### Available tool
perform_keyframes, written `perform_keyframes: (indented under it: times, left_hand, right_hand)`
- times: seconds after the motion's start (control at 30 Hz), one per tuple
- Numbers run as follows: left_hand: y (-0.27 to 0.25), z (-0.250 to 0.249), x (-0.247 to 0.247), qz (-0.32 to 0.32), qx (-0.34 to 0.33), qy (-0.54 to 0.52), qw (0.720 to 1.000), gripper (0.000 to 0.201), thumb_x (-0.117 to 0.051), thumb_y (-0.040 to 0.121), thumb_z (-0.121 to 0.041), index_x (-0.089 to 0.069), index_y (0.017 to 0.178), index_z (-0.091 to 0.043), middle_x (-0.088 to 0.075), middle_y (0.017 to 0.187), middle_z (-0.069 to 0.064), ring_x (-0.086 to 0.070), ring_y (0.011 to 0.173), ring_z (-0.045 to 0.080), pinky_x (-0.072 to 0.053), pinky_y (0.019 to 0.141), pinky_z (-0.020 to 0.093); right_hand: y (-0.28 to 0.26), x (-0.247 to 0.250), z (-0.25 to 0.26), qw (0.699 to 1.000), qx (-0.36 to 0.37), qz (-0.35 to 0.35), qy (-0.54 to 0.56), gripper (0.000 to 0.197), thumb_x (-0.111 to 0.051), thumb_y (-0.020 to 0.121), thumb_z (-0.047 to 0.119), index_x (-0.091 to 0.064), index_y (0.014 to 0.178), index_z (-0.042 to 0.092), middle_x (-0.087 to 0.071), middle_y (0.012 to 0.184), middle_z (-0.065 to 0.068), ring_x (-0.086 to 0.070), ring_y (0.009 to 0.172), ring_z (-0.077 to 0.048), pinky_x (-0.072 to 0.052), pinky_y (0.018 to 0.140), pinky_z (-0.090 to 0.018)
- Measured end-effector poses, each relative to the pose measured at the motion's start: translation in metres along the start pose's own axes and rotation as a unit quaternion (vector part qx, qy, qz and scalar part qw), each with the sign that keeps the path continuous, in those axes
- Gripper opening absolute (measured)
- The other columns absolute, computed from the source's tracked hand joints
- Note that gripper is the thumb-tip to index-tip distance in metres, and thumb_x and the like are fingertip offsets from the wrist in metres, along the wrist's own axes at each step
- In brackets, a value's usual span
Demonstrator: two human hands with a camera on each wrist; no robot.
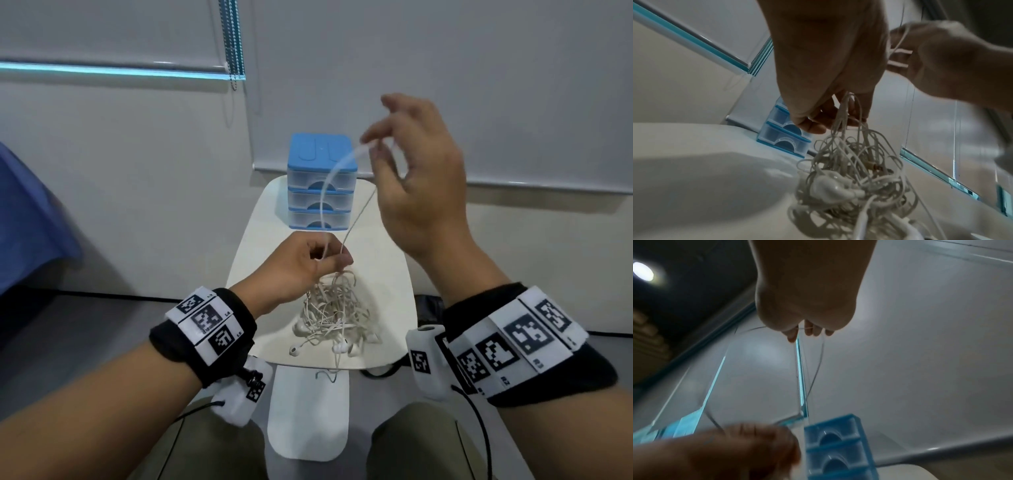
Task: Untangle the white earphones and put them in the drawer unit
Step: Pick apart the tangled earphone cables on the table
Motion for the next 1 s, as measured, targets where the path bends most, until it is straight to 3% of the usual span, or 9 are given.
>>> perform_keyframes:
  times: [0.1, 0.2, 0.37, 0.5, 0.57, 0.63, 0.7, 0.83, 1.0]
  left_hand:
    - [0.001, -0.005, 0.005, -0.023, -0.014, 0.0, 1.0, 0.015, -0.072, 0.098, -0.016, -0.073, 0.084, -0.009, -0.07, 0.076, -0.007, -0.06, 0.069, 0.002, -0.044, 0.066, 0.014]
    - [0.003, -0.007, 0.014, -0.073, -0.051, 0.01, 0.996, 0.011, -0.073, 0.097, -0.016, -0.076, 0.088, -0.011, -0.068, 0.072, -0.007, -0.059, 0.067, 0.003, -0.046, 0.066, 0.017]
    - [0.002, -0.005, 0.023, -0.11, -0.051, -0.002, 0.993, 0.011, -0.073, 0.096, -0.015, -0.072, 0.088, -0.007, -0.068, 0.075, 0.005, -0.058, 0.068, 0.011, -0.05, 0.066, 0.024]
    - [0.0, 0.002, -0.002, 0.018, 0.012, 0.036, 0.999, 0.018, -0.073, 0.094, -0.012, -0.066, 0.079, -0.018, -0.063, 0.072, -0.006, -0.056, 0.067, 0.007, -0.044, 0.065, 0.02]
    - [-0.002, 0.005, -0.008, 0.04, 0.015, 0.055, 0.998, 0.02, -0.074, 0.094, -0.018, -0.065, 0.077, -0.023, -0.066, 0.076, 0.002, -0.057, 0.07, 0.01, -0.046, 0.069, 0.025]
    - [-0.002, 0.007, -0.008, 0.042, 0.013, 0.038, 0.998, 0.021, -0.073, 0.097, -0.022, -0.066, 0.077, -0.022, -0.068, 0.08, 0.007, -0.058, 0.073, 0.011, -0.047, 0.073, 0.026]
    - [-0.003, 0.01, -0.007, 0.039, 0.031, 0.015, 0.999, 0.019, -0.07, 0.099, -0.023, -0.067, 0.083, -0.013, -0.068, 0.079, 0.002, -0.06, 0.075, 0.011, -0.048, 0.073, 0.024]
    - [-0.003, 0.013, -0.007, 0.057, 0.051, 0.027, 0.997, 0.019, -0.068, 0.101, -0.023, -0.067, 0.089, -0.008, -0.077, 0.086, 0.01, -0.064, 0.079, 0.018, -0.048, 0.073, 0.032]
    - [-0.001, 0.01, 0.011, -0.018, 0.04, -0.005, 0.999, 0.014, -0.066, 0.102, -0.021, -0.069, 0.097, -0.008, -0.077, 0.083, 0.01, -0.065, 0.073, 0.017, -0.05, 0.069, 0.03]
  right_hand:
    - [-0.031, -0.043, -0.023, 0.973, -0.044, 0.216, -0.071, 0.022, -0.058, 0.093, 0.011, -0.07, 0.107, 0.022, -0.054, 0.143, -0.005, -0.036, 0.149, -0.026, -0.033, 0.117, -0.051]
    - [-0.072, -0.073, -0.044, 0.894, -0.146, 0.406, -0.12, 0.013, -0.058, 0.101, 0.035, -0.07, 0.104, 0.029, -0.063, 0.116, 0.008, -0.052, 0.125, -0.023, -0.038, 0.106, -0.051]
    - [-0.077, -0.067, -0.056, 0.9, -0.258, 0.351, -0.01, 0.036, -0.054, 0.104, 0.031, -0.07, 0.075, 0.017, -0.071, 0.066, 0.001, -0.068, 0.07, -0.018, -0.055, 0.071, -0.036]
    - [-0.057, -0.063, -0.034, 0.878, -0.341, 0.259, 0.215, 0.043, -0.044, 0.11, 0.023, -0.067, 0.085, -0.003, -0.071, 0.072, -0.022, -0.058, 0.052, -0.019, -0.043, 0.052, -0.018]
    - [-0.039, -0.056, -0.028, 0.904, -0.31, 0.195, 0.219, 0.038, -0.042, 0.111, 0.022, -0.068, 0.095, -0.002, -0.073, 0.087, -0.019, -0.063, 0.063, -0.021, -0.043, 0.053, -0.015]
    - [-0.022, -0.044, -0.024, 0.964, -0.206, 0.131, 0.106, 0.035, -0.042, 0.11, 0.026, -0.069, 0.101, 0.006, -0.073, 0.097, -0.007, -0.068, 0.084, -0.023, -0.049, 0.066, -0.026]
    - [-0.015, -0.039, -0.021, 0.988, -0.12, 0.097, 0.02, 0.036, -0.039, 0.107, 0.031, -0.067, 0.103, 0.008, -0.07, 0.113, -0.007, -0.063, 0.113, -0.027, -0.049, 0.087, -0.038]
    - [-0.016, -0.037, -0.022, 0.977, -0.062, 0.126, -0.16, 0.029, -0.04, 0.108, 0.031, -0.066, 0.119, 0.024, -0.029, 0.168, -0.001, -0.028, 0.151, -0.03, -0.03, 0.109, -0.047]
    - [-0.043, -0.062, -0.043, 0.927, -0.081, 0.289, -0.224, 0.023, -0.05, 0.104, 0.023, -0.063, 0.121, 0.032, -0.042, 0.156, 0.005, -0.022, 0.154, -0.031, -0.021, 0.119, -0.053]
Point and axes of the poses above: each hand's wrist, its own y-axis towards the middle knuckle, its own x-axis out of the back of the hand, z = x × y, the point moved 8 cm from there along y, towards the middle knuckle
